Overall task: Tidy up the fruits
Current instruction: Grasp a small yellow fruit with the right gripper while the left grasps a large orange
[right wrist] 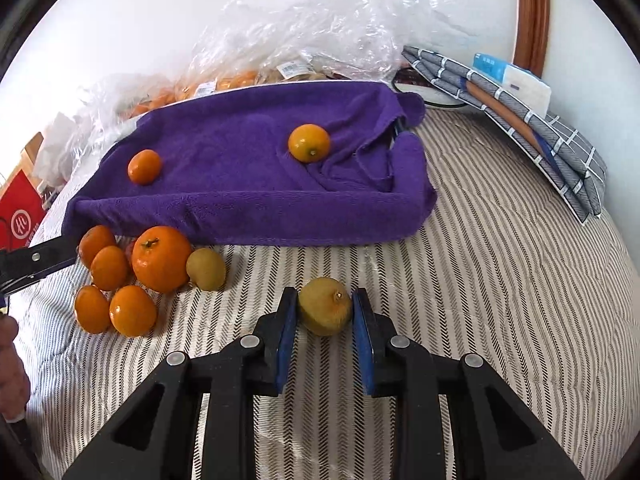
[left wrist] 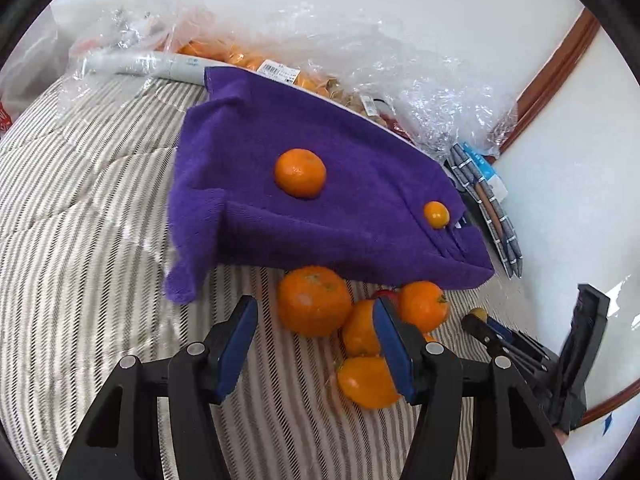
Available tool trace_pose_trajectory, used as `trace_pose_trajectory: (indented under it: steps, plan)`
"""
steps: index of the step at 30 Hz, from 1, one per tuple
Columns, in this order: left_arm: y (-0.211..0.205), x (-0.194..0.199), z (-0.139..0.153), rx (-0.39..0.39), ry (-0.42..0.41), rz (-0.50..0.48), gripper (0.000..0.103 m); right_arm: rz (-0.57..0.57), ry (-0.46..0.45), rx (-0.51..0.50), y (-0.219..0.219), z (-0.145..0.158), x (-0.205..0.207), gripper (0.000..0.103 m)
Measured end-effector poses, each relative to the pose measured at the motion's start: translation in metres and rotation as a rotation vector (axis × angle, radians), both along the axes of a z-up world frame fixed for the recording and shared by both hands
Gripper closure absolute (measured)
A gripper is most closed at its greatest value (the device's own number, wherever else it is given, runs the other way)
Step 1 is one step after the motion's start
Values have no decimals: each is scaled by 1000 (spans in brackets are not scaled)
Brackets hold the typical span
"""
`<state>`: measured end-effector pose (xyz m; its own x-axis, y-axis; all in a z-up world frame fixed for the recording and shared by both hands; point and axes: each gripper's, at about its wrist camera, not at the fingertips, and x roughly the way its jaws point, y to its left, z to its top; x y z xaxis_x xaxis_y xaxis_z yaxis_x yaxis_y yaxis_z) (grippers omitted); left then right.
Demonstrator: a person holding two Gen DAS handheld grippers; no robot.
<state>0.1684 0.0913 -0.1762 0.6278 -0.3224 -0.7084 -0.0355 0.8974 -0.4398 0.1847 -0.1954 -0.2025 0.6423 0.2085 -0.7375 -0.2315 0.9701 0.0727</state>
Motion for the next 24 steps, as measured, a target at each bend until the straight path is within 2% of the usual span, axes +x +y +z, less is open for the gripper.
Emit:
trace_pose_trajectory:
  steps: [2,6,7,9,11,17,24]
  plan:
    - [-2,4,-2,3,8,21,47,0,-7,4,-1,0,-1,76]
    - [-4,8,-6,8,6,31,60,2,-23,-20,1,0,-3,76]
    - [-4,8,-7,-11,4,14,64,12,-29,-32,4,0,-4,76]
    - [-1,6,-8,-30,7,12,64,27,-36,-43,7,0,-4,76]
    - [3,3,-6,-16,8,30,64,31,-38,-58,10,0,-5,76]
    - [9,-8,0,123,4,68,64,25,-29,-50,7,0,-4,76]
    - [6,-12,-5,160,-38,61,63,26,-27,-60,8,0,-3,75]
